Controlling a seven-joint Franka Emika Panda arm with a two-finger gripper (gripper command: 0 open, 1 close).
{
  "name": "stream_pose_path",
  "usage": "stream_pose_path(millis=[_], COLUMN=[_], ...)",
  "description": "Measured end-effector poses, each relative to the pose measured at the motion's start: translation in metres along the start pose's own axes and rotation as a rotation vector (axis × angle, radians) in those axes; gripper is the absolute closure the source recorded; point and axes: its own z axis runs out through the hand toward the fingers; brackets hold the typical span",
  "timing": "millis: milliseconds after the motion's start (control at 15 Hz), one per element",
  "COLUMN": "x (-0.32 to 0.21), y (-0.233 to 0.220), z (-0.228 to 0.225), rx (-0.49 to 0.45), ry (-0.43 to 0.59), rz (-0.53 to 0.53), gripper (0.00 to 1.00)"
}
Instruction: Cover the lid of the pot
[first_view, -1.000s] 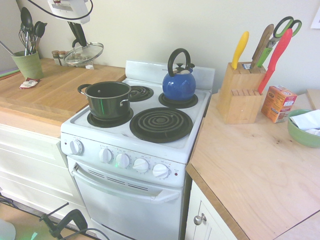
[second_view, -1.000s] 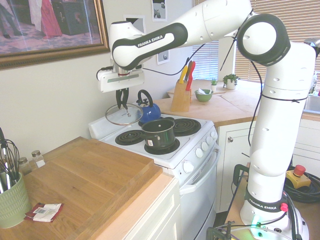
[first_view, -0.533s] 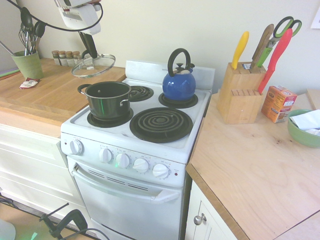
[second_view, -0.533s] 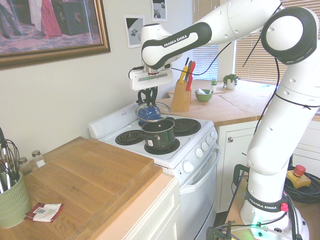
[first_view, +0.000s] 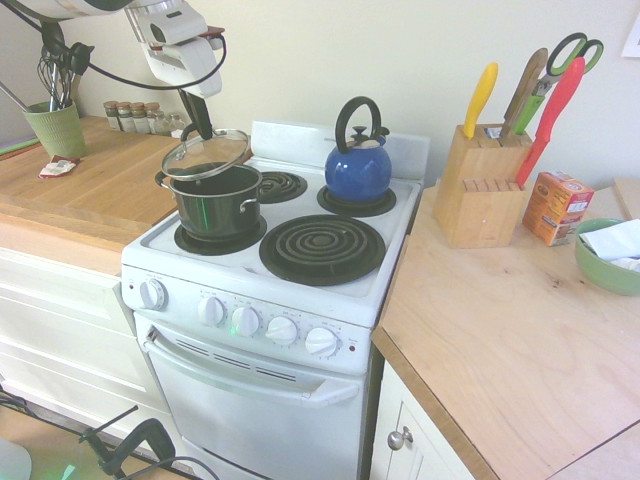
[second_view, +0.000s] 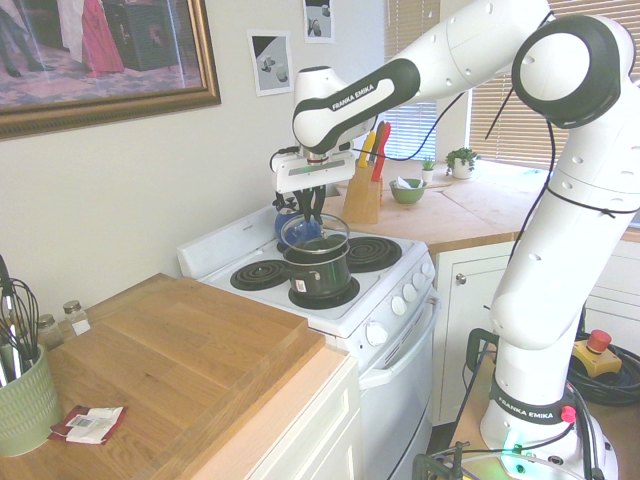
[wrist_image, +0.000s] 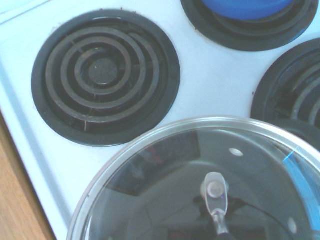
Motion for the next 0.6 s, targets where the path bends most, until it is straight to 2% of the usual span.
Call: stream_pose_path(millis=[600], x=[0.003], y=[0.004], z=[0.025], rx=[-0.029], ry=[-0.02], rz=[-0.003], gripper=[1.0])
